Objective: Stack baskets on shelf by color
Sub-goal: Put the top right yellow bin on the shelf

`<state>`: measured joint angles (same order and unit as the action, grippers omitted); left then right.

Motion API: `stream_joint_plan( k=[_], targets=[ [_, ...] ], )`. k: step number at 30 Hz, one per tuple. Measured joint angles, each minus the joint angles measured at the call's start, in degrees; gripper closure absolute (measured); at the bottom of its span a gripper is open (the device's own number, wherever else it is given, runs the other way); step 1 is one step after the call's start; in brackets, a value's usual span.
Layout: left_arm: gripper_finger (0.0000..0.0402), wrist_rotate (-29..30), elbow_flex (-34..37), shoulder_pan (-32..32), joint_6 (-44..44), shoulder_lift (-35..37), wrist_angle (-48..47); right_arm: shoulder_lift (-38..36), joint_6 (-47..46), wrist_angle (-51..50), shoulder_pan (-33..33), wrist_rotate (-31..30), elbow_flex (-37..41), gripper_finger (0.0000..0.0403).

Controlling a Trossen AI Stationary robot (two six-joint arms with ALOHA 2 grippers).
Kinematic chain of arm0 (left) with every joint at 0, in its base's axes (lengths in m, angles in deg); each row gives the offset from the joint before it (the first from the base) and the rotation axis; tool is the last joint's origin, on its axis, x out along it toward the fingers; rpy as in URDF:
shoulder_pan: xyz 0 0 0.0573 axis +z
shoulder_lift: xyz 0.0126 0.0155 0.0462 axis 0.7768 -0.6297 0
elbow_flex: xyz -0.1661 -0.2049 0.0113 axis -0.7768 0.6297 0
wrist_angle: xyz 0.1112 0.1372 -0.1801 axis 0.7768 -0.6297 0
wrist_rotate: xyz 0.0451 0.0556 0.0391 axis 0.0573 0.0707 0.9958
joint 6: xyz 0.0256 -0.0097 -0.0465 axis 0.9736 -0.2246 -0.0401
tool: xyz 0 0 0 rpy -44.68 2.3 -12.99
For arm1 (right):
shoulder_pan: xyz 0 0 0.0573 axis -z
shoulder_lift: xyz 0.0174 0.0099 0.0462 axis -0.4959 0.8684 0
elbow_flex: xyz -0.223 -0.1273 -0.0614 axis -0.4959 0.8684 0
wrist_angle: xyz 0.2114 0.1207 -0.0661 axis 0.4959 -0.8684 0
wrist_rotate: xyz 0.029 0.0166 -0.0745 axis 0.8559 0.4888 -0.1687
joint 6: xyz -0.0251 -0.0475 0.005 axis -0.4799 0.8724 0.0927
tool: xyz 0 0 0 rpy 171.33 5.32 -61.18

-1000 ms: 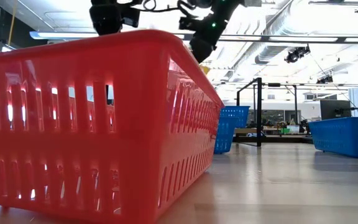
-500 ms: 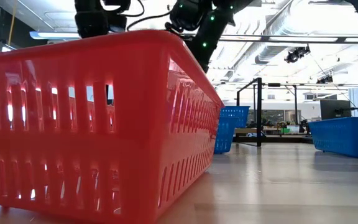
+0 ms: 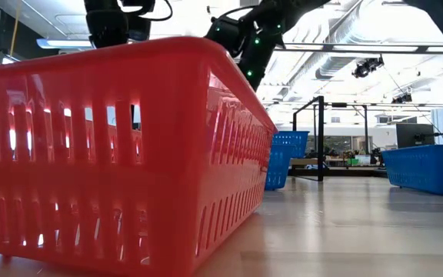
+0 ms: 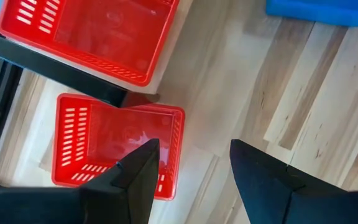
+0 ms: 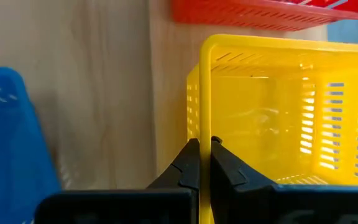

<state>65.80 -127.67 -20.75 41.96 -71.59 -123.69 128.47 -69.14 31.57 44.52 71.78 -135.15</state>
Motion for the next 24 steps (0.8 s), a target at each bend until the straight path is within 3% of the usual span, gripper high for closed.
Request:
stream_joint_plan(
  k=[15, 24],
  targets=[
    [0.0215, 0.0, 0.0, 0.0, 0.1, 0.0, 0.2, 0.0, -0.4, -0.1, 0.1, 1.3, 0.0, 0.0399],
    [0.0215, 0.0, 0.0, 0.0, 0.2, 0.0, 0.1, 0.0, -2.4, 0.8, 0.1, -1.1, 0.0, 0.0331]
  ],
)
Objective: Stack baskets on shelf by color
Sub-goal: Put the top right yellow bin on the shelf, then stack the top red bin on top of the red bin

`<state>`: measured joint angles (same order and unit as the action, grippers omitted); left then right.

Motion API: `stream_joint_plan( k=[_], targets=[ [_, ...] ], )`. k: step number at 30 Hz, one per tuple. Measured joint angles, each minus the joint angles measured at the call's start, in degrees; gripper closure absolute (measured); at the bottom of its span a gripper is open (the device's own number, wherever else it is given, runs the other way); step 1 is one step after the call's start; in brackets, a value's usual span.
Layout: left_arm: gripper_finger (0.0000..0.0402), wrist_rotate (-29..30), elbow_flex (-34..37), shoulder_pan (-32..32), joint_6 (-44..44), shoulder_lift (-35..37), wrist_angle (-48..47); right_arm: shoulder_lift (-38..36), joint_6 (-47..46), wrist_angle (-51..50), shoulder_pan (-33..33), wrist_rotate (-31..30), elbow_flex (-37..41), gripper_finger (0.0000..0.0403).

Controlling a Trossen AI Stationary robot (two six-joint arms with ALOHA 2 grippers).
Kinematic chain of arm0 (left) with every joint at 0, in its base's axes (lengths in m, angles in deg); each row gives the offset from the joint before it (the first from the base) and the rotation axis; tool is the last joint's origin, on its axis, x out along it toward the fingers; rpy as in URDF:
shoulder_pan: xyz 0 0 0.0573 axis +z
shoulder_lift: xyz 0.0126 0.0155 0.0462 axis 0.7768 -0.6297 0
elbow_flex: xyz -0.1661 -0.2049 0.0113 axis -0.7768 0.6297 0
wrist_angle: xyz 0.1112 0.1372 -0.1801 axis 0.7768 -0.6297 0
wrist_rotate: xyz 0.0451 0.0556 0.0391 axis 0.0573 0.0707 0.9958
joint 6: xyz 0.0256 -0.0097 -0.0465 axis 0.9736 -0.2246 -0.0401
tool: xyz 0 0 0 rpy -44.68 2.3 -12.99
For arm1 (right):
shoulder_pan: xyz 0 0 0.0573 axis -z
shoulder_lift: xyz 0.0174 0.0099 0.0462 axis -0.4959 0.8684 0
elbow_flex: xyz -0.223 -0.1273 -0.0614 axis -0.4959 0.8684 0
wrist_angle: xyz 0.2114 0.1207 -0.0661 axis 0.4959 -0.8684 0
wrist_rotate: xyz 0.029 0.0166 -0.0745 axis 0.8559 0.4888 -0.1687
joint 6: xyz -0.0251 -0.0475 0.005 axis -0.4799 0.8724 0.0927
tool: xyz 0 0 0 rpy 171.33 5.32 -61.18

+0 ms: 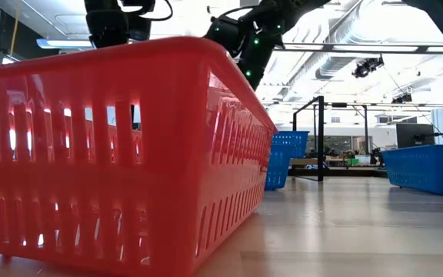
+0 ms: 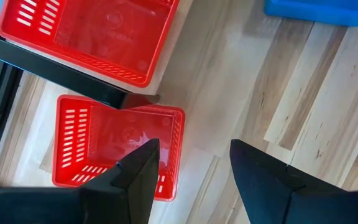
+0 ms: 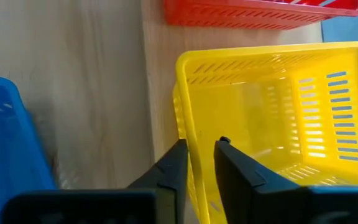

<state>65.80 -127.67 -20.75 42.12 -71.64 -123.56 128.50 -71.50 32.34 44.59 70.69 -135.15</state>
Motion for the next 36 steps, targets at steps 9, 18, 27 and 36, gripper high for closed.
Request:
stream_joint_plan(
  k=[9, 18, 27, 36],
  targets=[
    [0.0215, 0.0, 0.0, 0.0, 1.6, 0.0, 0.0, 0.0, -7.1, -6.5, -0.8, 0.4, -5.1, 0.032],
    [0.0215, 0.0, 4.5, 0.0, 4.1, 3.5, 4.5, 0.0, -16.5, -16.3, -1.1, 0.3, -9.8, 0.032],
    [0.0215, -3.2, 15.1, 0.0, 5.6, 11.0, 12.7, 0.0, -20.2, -19.6, -1.1, -3.1, -15.9, 0.032],
    [0.0215, -3.0, 23.8, -0.6, 7.9, 12.3, 15.7, 0.0, -16.8, -27.5, 2.4, -11.3, -26.7, 0.032]
  ],
)
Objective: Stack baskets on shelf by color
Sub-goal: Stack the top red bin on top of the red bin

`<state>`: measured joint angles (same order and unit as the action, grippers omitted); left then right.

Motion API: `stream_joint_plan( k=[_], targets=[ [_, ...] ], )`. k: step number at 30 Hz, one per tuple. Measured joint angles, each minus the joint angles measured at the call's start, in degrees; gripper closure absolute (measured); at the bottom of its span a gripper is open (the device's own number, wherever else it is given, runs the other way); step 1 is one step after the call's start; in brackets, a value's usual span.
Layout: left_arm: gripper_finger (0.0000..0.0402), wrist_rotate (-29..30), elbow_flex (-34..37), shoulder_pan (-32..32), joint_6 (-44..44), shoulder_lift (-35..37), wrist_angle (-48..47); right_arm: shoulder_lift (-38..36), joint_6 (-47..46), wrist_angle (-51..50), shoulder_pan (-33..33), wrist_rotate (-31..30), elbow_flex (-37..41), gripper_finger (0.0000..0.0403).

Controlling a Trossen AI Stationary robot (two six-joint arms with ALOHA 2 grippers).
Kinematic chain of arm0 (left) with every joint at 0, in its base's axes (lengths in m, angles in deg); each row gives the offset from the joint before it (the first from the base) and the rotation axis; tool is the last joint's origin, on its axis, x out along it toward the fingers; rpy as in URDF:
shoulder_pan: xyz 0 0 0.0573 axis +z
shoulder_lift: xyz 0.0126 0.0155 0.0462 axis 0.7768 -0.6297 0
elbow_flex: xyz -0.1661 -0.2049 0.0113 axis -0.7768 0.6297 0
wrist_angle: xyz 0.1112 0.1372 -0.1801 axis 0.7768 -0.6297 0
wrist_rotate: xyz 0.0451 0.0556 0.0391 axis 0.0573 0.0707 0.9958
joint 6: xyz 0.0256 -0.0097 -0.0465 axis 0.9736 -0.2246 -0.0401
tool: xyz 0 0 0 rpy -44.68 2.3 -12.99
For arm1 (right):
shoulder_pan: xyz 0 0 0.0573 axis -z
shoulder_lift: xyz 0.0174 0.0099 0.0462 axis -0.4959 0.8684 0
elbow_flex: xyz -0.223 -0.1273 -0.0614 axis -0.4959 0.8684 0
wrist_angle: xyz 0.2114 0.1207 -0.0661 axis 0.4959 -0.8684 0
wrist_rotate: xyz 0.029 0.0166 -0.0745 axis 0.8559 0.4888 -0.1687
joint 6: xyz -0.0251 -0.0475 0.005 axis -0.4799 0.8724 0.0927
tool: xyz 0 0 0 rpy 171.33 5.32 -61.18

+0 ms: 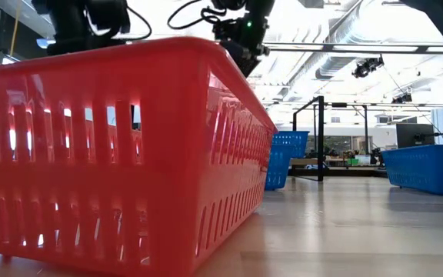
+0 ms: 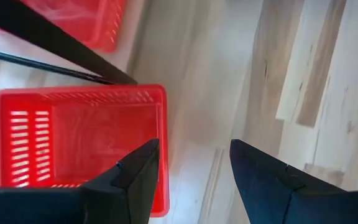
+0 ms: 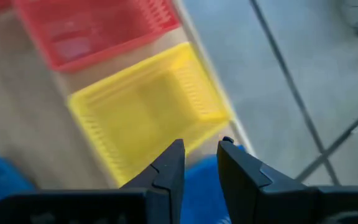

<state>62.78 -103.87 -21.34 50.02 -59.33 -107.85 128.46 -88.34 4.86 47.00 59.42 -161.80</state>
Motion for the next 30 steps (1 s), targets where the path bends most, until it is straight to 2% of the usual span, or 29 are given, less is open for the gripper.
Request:
stream_joint_plan(
  k=[7, 12, 22, 30],
  targets=[
    [0.0216, 1.0, 4.3, -2.4, 2.5, 0.0, 4.8, 0.0, 4.0, -4.1, 5.1, -1.7, -9.5, 0.032],
    [0.0216, 8.4, 5.8, -3.2, -0.1, 0.0, 5.6, 0.0, 6.2, -6.1, 8.3, -1.4, -15.8, 0.032],
    [0.0216, 8.9, 5.8, -4.1, -0.2, -3.7, 5.8, -2.8, 7.3, -5.1, 11.8, -0.1, -14.1, 0.032],
    [0.0216, 13.0, 5.8, -5.3, -2.0, -10.8, 6.0, -2.9, 7.4, -5.0, 12.1, 1.6, -14.0, 0.032]
  ],
)
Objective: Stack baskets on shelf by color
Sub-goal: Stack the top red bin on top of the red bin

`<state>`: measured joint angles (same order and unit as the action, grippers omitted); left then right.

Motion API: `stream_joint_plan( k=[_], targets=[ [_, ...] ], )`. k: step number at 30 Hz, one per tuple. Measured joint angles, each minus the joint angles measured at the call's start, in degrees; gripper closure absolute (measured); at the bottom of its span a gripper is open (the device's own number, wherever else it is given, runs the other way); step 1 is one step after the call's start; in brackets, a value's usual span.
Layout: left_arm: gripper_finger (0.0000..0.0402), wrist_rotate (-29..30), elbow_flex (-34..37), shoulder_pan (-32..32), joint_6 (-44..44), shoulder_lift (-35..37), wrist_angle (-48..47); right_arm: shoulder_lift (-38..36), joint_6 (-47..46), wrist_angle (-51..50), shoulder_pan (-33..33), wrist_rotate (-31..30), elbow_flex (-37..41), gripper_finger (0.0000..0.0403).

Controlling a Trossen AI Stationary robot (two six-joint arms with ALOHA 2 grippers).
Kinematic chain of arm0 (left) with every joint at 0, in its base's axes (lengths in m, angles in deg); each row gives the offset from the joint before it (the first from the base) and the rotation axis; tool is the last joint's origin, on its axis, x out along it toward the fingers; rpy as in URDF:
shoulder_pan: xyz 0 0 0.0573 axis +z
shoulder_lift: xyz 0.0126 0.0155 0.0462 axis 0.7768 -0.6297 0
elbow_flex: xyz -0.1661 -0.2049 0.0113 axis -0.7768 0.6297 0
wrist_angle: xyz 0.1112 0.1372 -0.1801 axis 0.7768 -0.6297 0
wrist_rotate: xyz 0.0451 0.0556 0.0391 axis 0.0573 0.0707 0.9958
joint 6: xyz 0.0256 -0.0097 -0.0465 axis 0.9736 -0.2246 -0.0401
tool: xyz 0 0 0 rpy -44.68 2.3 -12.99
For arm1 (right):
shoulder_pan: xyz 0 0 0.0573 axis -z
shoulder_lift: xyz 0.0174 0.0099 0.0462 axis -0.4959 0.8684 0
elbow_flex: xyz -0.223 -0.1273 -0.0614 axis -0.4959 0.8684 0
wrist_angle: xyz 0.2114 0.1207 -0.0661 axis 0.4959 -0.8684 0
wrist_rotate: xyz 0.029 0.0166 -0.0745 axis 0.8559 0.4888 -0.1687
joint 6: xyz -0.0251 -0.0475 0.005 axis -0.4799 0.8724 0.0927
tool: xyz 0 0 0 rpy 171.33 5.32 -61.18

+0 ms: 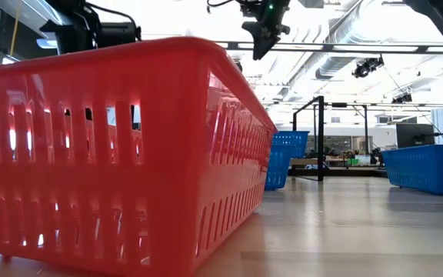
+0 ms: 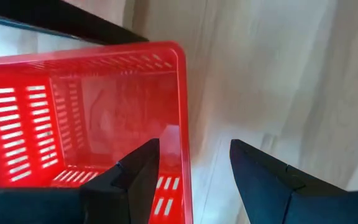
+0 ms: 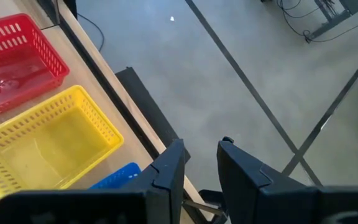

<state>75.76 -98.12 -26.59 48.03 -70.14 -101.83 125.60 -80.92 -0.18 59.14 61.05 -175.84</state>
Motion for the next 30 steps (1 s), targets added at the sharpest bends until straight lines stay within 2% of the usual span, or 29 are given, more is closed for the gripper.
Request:
stream_joint_plan(
  k=[6, 10, 14, 19, 21, 30],
  targets=[
    [0.0216, 1.7, 0.0, -0.1, -0.9, -3.8, 0.0, 0.0, 0.0, 0.0, 0.0, 0.0, 0.0, 0.032],
    [0.0236, 2.5, 0.0, -0.1, -1.4, -5.2, 0.1, 0.0, 0.0, -0.1, 0.0, 0.0, 0.0, 0.032],
    [0.0283, 3.0, 0.0, -0.1, -1.6, -5.6, 0.2, 0.0, 0.0, -0.2, 0.0, 0.0, 0.0, 0.032],
    [0.037, 2.3, 0.0, -0.1, -1.4, -5.6, 0.2, 0.0, -0.1, -0.2, 0.0, 0.0, 0.0, 0.032],
    [0.0392, 2.2, 0.0, -0.1, -1.4, -5.5, 0.0, 0.0, -0.2, -0.2, 0.0, 0.0, 0.0, 0.032],
    [0.0396, 2.2, 0.0, -0.1, -1.4, -4.9, 0.0, 0.0, -1.3, -1.5, -0.2, 0.0, 0.1, 0.032]
  ],
)
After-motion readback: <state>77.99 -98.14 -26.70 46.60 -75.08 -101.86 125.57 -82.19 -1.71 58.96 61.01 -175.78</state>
